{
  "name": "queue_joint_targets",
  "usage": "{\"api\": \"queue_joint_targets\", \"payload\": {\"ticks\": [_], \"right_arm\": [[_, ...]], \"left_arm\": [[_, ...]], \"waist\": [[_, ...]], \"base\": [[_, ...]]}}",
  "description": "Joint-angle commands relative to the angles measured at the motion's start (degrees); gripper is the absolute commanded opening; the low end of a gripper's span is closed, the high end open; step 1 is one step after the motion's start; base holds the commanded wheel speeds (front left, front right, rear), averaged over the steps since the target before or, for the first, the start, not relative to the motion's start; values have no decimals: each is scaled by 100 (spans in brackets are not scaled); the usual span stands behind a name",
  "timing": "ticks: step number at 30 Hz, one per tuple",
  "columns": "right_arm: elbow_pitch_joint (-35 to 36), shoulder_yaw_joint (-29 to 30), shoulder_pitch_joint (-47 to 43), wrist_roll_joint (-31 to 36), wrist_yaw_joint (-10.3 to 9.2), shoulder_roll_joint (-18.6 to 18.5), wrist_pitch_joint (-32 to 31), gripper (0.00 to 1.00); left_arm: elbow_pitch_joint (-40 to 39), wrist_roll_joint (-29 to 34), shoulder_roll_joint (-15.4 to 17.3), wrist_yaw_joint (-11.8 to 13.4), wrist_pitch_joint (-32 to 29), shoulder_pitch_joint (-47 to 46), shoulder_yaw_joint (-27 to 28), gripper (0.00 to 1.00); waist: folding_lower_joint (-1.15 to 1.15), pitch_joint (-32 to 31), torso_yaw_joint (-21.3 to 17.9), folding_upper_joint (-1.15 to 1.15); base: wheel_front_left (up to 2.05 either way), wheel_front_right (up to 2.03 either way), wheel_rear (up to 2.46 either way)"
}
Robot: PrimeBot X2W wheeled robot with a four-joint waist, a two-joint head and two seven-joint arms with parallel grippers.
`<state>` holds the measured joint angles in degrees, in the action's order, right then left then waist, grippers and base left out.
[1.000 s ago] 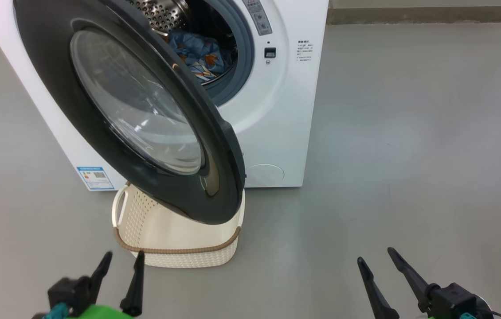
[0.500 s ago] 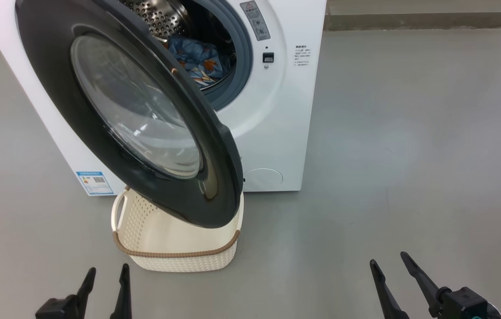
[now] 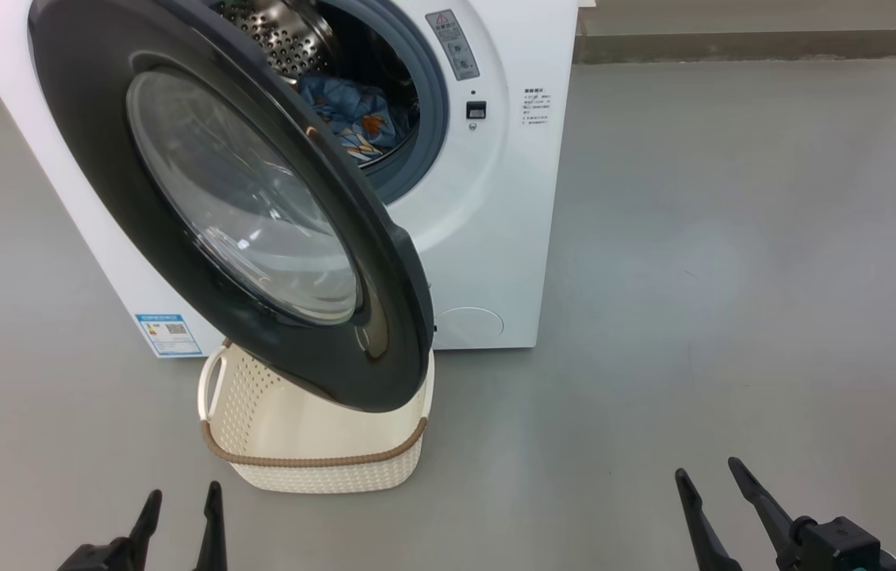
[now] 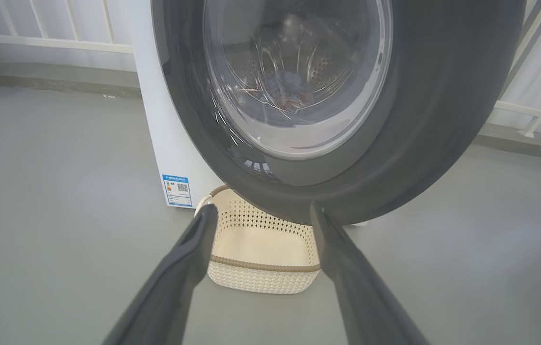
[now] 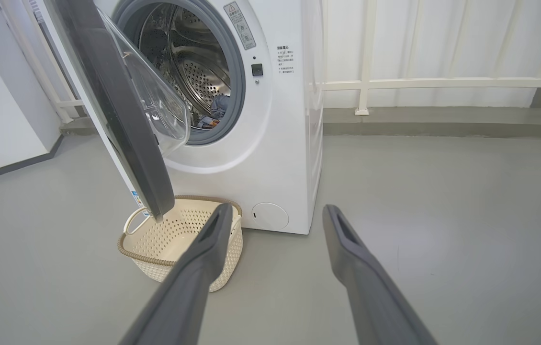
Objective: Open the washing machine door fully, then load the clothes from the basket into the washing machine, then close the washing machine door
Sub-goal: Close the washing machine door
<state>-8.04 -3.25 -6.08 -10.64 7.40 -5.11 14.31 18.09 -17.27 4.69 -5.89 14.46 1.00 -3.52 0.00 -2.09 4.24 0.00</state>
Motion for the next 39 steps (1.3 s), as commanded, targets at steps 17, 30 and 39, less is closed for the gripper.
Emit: {"api": "queue_joint_targets", "payload": {"ticks": [17,30,39], "right_arm": [[237,-111,631,40,9,-104,69,0],[1238,-1119,2123,-115,9,-239,69,0],[1843,-2161,2963,-286,9,-223,69,0]], "left_arm": [[-121,276,-112,-130,53,-8,406,100],[-191,265,-171,-149,53,-94,275,100],[-162,149,-179,-150,53,-153,164,100]], "waist": [[0,4,52,0],[0,81,447,0],[0,123,792,0]], "base": [[0,0,0],[0,0,0],[0,0,0]]}}
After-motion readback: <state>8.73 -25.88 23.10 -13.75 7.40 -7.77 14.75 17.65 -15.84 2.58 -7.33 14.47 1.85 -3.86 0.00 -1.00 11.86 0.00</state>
